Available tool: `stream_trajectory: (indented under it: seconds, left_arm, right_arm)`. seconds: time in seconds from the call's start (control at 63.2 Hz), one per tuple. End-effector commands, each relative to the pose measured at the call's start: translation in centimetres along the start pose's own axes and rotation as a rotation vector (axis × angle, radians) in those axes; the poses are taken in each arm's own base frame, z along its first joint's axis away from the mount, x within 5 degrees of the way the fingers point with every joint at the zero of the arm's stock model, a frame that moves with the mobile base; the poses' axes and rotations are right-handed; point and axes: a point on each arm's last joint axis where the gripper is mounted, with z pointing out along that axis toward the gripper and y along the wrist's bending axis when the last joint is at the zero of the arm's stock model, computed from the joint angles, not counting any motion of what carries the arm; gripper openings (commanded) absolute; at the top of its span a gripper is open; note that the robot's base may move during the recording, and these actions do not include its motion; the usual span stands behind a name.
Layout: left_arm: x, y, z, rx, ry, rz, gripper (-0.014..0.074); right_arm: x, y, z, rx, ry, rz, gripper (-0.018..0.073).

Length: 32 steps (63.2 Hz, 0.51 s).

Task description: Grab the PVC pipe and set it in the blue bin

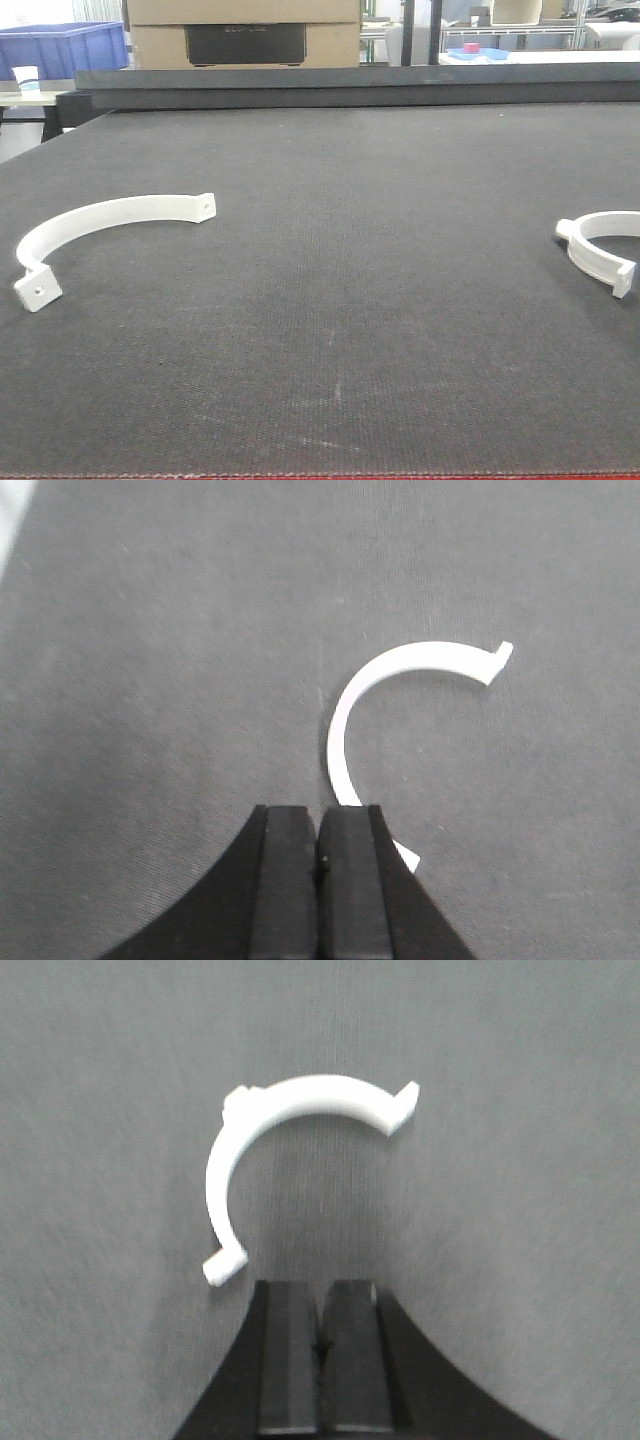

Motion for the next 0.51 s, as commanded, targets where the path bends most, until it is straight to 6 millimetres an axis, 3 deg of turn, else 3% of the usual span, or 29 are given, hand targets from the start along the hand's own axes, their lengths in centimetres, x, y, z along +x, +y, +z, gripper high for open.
stream_trajectory:
  seconds: [0.0,0.237,0.491]
  left_arm:
    - [-0.2,-0.1,0.7,0.011,0.022,-0.017,-0.0111]
    - [0.6,0.0,3.5,-0.009,0.273,-0.024,-0.0111]
    - [-1.5,-0.3,5.3,-0.016,0.350,-0.023,-0.0111]
  right_arm:
    - [-0.3,-0.1,0.8,-0.001,0.022,0.007,-0.0167]
    - [-0.7,-0.1,2.3,-0.002,0.143,0.010,-0.0156]
    - [-3.6,0.5,3.9,-0.018,0.287,0.022,-0.0150]
